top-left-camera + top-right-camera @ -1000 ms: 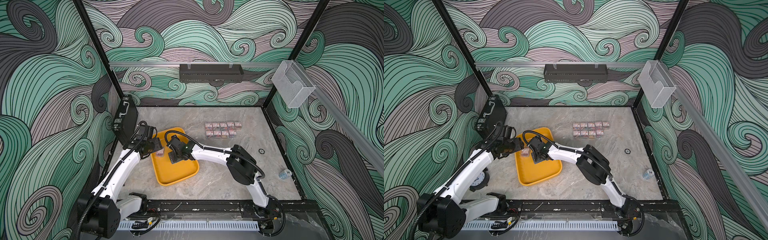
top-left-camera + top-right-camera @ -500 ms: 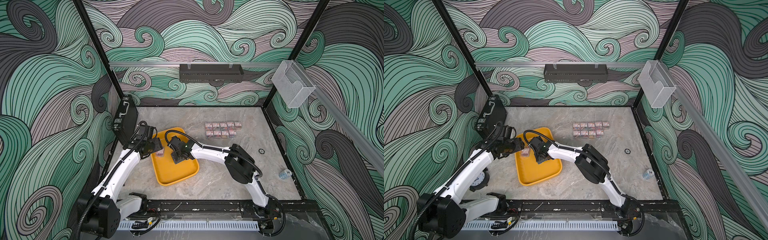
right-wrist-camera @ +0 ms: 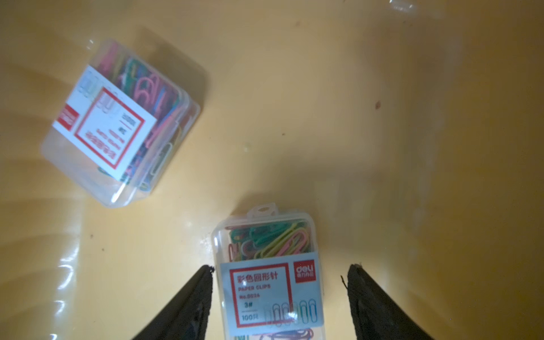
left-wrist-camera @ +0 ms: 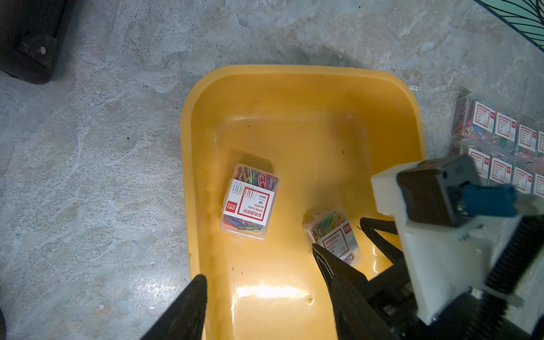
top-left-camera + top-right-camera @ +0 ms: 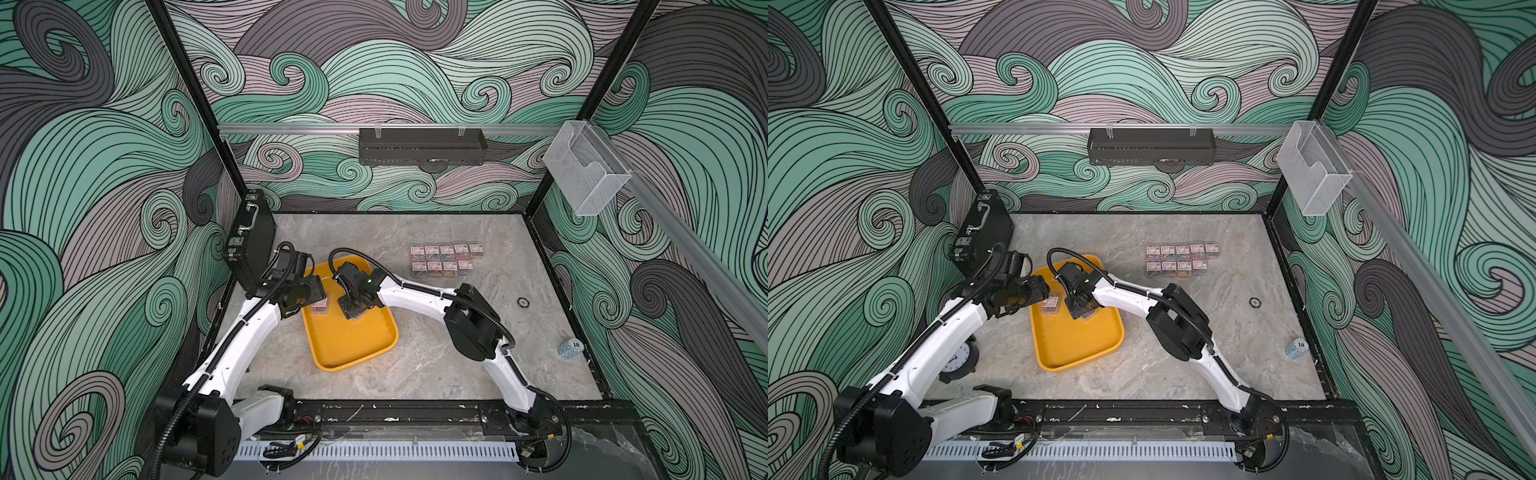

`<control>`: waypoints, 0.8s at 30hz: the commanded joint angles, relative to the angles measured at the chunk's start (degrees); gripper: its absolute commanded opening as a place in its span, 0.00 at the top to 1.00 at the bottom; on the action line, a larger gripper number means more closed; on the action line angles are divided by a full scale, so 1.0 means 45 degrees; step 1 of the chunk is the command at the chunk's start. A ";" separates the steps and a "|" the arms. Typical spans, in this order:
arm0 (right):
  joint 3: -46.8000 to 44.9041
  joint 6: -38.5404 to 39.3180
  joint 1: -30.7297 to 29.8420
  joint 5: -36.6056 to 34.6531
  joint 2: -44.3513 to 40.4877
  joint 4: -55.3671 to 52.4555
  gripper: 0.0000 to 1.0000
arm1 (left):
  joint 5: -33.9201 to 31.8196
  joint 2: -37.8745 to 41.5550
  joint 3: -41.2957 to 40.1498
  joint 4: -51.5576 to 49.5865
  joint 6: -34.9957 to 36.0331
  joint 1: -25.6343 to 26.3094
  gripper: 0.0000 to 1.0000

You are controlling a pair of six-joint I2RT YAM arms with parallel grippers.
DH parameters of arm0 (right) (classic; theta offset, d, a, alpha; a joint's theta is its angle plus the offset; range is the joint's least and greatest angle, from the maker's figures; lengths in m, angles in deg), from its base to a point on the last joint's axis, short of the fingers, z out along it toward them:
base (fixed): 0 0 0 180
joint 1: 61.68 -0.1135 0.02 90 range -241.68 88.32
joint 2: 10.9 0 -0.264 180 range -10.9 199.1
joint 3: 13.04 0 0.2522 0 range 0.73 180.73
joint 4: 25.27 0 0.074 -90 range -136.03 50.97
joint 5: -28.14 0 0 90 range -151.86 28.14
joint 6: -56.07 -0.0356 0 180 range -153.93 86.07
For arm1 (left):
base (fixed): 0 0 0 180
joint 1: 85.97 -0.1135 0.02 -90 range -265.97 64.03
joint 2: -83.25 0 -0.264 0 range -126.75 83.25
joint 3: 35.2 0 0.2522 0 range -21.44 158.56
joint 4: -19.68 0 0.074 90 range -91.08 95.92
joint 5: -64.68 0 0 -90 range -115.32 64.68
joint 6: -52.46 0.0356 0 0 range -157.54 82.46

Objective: Take the paper clips out of the storage box
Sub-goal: Pick up the boxed paper clips from the storage box.

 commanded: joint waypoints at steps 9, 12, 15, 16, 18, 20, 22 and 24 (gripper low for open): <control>0.0493 0.0433 0.0126 0.0570 0.0364 -0.0689 0.42 | 0.0074 0.0066 0.0427 -0.0460 0.0234 -0.0133 0.34; 0.0481 0.0501 0.0126 0.0575 0.0232 -0.0768 0.46 | 0.0056 0.0153 0.0421 -0.0507 0.0210 -0.0137 0.34; 0.0404 0.0670 0.0126 0.0592 -0.0118 -0.0759 0.50 | 0.0112 0.0260 0.0454 -0.0537 0.0190 -0.0132 0.34; 0.0399 0.0752 0.0125 0.0605 -0.0272 -0.0768 0.50 | 0.0139 0.0288 0.0457 -0.0567 0.0202 -0.0137 0.34; 0.0374 0.0897 0.0165 0.0577 -0.0652 -0.0769 0.51 | 0.0216 0.0373 0.0460 -0.0577 0.0174 -0.0142 0.34; 0.0329 0.1061 0.0160 0.0621 -0.1087 -0.0769 0.51 | 0.0323 0.0430 0.0426 -0.0570 0.0183 -0.0132 0.34; 0.0271 0.1288 0.0216 0.0623 -0.1587 -0.0781 0.51 | 0.0379 0.0476 0.0399 -0.0578 0.0168 -0.0132 0.34; 0.0218 0.1491 0.0317 0.0616 -0.2129 -0.0842 0.51 | 0.0375 0.0531 0.0382 -0.0596 0.0174 -0.0132 0.34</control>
